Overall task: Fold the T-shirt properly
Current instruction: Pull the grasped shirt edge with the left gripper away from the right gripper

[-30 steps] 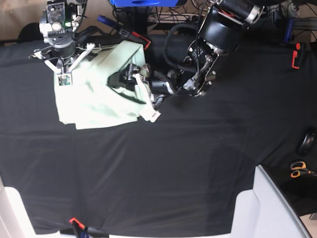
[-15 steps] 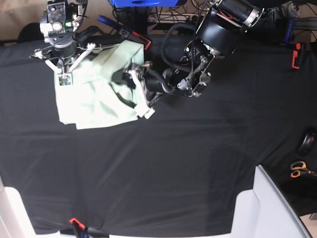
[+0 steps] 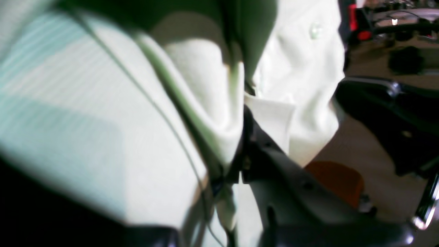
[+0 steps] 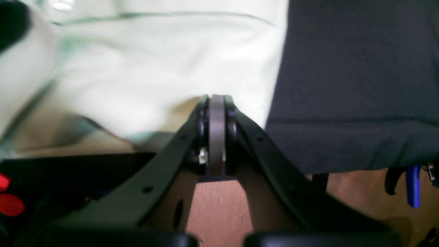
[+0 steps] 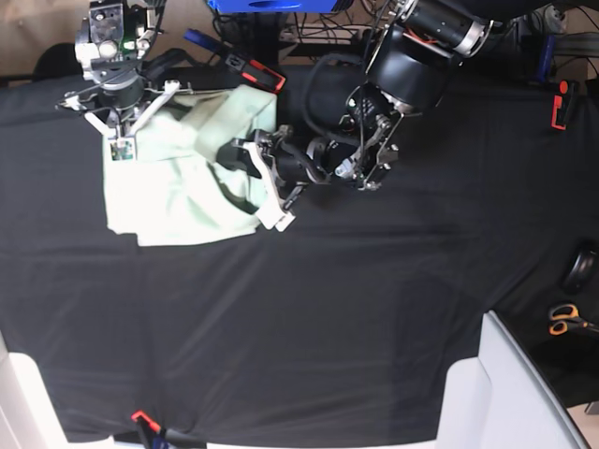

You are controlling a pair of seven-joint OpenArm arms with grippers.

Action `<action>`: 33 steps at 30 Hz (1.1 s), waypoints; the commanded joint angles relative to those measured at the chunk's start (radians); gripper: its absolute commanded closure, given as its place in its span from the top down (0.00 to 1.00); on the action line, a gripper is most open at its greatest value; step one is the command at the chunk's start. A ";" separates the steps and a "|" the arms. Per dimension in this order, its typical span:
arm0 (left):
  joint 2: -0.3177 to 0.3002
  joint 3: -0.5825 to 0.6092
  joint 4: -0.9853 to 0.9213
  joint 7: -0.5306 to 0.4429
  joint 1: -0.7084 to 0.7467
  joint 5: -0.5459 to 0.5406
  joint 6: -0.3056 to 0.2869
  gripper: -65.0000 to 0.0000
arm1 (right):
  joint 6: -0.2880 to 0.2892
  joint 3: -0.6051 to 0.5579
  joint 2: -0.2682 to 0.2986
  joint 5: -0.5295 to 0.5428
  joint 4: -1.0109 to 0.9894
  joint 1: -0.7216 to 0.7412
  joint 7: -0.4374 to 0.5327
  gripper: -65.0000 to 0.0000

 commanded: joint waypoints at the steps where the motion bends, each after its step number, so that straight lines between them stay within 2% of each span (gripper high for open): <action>1: -0.008 -0.005 0.029 0.018 -0.040 -0.013 0.000 0.00 | -0.004 0.003 0.002 -0.006 0.016 -0.003 0.018 0.00; 4: -0.014 -0.008 0.035 0.106 -0.082 -0.013 0.000 0.00 | -0.004 0.004 0.004 -0.006 0.016 -0.002 0.018 0.00; 9: -0.048 -0.004 0.035 0.161 -0.149 -0.011 0.002 0.00 | -0.004 0.004 0.004 -0.006 0.016 -0.002 0.018 0.00; 12: -0.072 -0.002 0.037 0.216 -0.185 0.018 0.053 0.00 | -0.004 0.004 0.004 -0.006 0.016 -0.002 0.018 0.00; 14: -0.074 -0.001 0.037 0.255 -0.212 0.080 0.082 0.00 | -0.004 0.004 0.004 -0.006 0.016 -0.002 0.018 0.00; 19: -0.071 -0.002 0.037 0.338 -0.246 0.297 0.082 0.00 | -0.004 0.004 0.002 -0.006 0.016 0.001 0.018 0.00; 26: -0.034 0.004 0.035 0.350 -0.274 0.630 0.082 0.00 | -0.004 0.004 0.001 -0.006 0.016 0.001 0.018 0.00; 30: -0.008 0.117 0.037 0.341 -0.295 0.793 0.080 0.00 | -0.004 -0.002 0.001 -0.006 0.016 0.000 0.018 0.00; 33: 0.015 0.202 0.037 0.304 -0.316 0.868 0.080 0.00 | -0.004 -0.002 0.001 -0.006 0.016 -0.002 0.018 0.00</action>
